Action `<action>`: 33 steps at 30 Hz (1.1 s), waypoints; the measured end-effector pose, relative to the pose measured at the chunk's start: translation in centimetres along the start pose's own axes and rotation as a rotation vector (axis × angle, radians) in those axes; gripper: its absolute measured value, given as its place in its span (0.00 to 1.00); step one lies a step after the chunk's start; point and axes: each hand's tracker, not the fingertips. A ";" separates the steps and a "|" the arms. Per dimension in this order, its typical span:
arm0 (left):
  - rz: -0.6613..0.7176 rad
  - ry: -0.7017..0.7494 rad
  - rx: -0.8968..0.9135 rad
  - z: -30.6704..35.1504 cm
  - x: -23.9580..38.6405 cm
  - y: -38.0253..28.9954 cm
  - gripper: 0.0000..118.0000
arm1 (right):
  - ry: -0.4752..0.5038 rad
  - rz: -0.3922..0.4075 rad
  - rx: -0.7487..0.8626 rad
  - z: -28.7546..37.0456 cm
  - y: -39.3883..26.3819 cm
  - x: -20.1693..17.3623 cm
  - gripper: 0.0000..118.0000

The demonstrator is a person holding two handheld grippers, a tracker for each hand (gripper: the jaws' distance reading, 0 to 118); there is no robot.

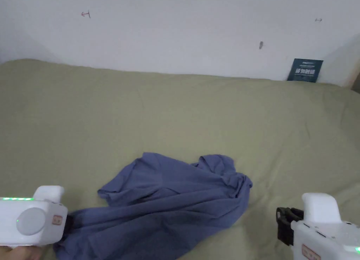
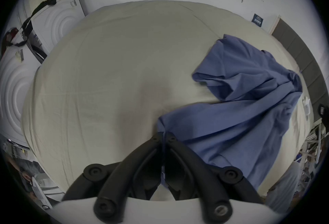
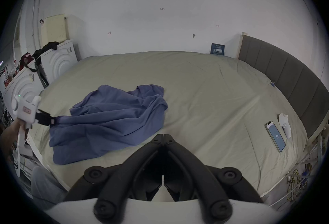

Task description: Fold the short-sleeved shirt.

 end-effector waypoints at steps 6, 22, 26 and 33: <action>-0.016 0.015 0.025 -1.3 0.1 -0.6 0.00 | -0.012 -0.020 -0.061 -6.6 4.1 1.8 0.02; -0.007 0.000 0.023 -3.7 -0.6 -0.5 0.00 | 0.048 0.089 -0.448 -23.5 6.5 2.9 0.48; 0.000 0.005 0.026 -3.6 -0.9 -0.5 0.00 | 0.067 -0.005 -0.403 -20.9 6.5 2.0 0.05; 0.064 0.002 0.177 3.2 -2.3 1.6 0.00 | 0.131 0.005 -0.200 -11.2 11.2 2.9 0.05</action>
